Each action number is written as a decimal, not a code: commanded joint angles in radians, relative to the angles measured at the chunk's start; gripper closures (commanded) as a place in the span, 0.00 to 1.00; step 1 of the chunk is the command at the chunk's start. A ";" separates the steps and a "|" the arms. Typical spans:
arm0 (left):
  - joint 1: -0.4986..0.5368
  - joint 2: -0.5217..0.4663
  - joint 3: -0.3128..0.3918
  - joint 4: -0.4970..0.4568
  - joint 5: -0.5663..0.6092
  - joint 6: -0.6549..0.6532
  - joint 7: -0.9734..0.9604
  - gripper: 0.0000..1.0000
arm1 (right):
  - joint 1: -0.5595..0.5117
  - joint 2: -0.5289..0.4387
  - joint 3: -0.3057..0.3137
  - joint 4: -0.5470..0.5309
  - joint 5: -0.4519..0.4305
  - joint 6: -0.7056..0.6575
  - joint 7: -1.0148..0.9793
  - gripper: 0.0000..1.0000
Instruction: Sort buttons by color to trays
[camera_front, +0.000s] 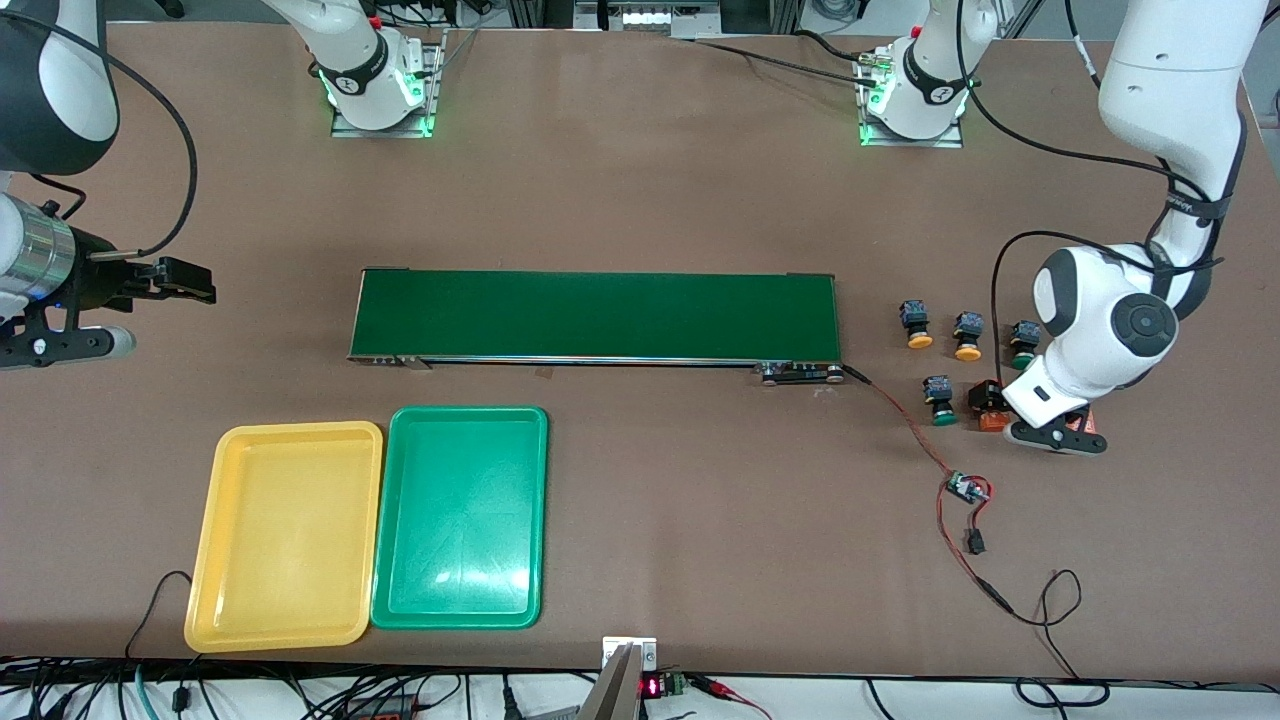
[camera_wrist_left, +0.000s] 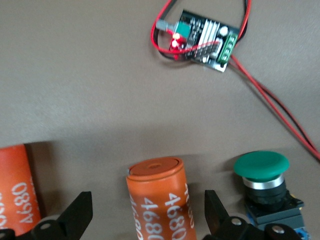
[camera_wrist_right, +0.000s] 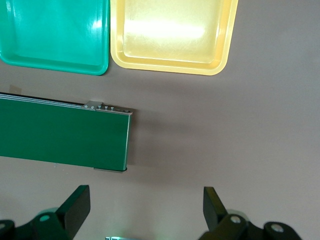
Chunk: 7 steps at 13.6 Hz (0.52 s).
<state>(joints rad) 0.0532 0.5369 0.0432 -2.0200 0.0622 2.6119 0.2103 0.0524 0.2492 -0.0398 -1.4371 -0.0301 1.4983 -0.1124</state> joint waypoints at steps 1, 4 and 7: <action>0.005 -0.011 -0.003 -0.028 0.016 0.007 0.003 0.23 | -0.008 -0.005 0.005 0.012 -0.008 -0.030 -0.013 0.00; 0.005 -0.023 -0.003 -0.011 0.015 -0.056 0.011 0.69 | -0.009 -0.004 0.005 0.012 -0.004 -0.041 -0.013 0.00; 0.005 -0.031 -0.003 0.088 0.016 -0.199 0.037 0.77 | -0.009 -0.004 0.005 0.012 -0.001 -0.043 -0.021 0.00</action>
<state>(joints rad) 0.0531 0.5294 0.0430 -1.9926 0.0622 2.5094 0.2149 0.0501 0.2492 -0.0399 -1.4371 -0.0301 1.4745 -0.1131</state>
